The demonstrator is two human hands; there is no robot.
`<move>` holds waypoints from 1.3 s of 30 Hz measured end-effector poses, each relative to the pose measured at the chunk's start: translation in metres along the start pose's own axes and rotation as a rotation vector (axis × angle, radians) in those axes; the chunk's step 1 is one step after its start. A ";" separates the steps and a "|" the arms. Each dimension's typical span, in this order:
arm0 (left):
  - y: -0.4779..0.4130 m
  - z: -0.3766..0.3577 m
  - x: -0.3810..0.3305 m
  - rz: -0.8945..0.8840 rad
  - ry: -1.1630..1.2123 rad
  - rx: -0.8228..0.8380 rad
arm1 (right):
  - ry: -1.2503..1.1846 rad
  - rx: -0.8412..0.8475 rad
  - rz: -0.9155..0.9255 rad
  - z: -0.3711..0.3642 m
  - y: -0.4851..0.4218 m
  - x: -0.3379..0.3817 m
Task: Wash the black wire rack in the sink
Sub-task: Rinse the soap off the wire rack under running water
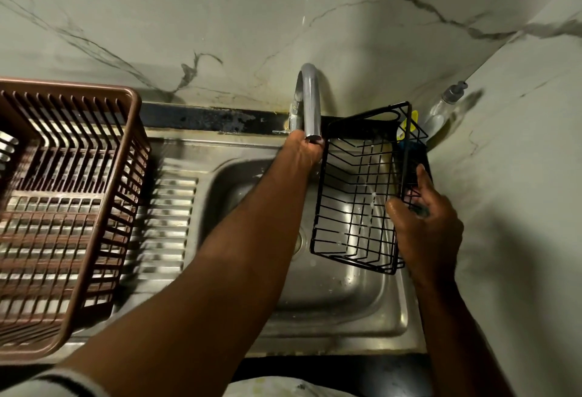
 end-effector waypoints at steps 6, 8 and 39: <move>0.007 0.015 0.001 0.007 -0.203 -0.003 | 0.009 0.017 0.010 0.000 0.007 0.003; 0.003 0.024 0.002 -0.011 -0.314 0.012 | 0.016 0.019 0.018 0.000 0.008 0.003; 0.009 0.083 -0.017 -1.078 -1.591 0.208 | 0.030 0.104 -0.030 0.000 0.035 0.015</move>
Point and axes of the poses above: each hand's wrist, its own y-axis away from the middle knuckle, its own z-axis out of the back of the hand, x = y × z, the point moved 1 cm from there along -y, towards the middle knuckle, and after that the axes turned 3 degrees about -x, right-handed, at the moved point
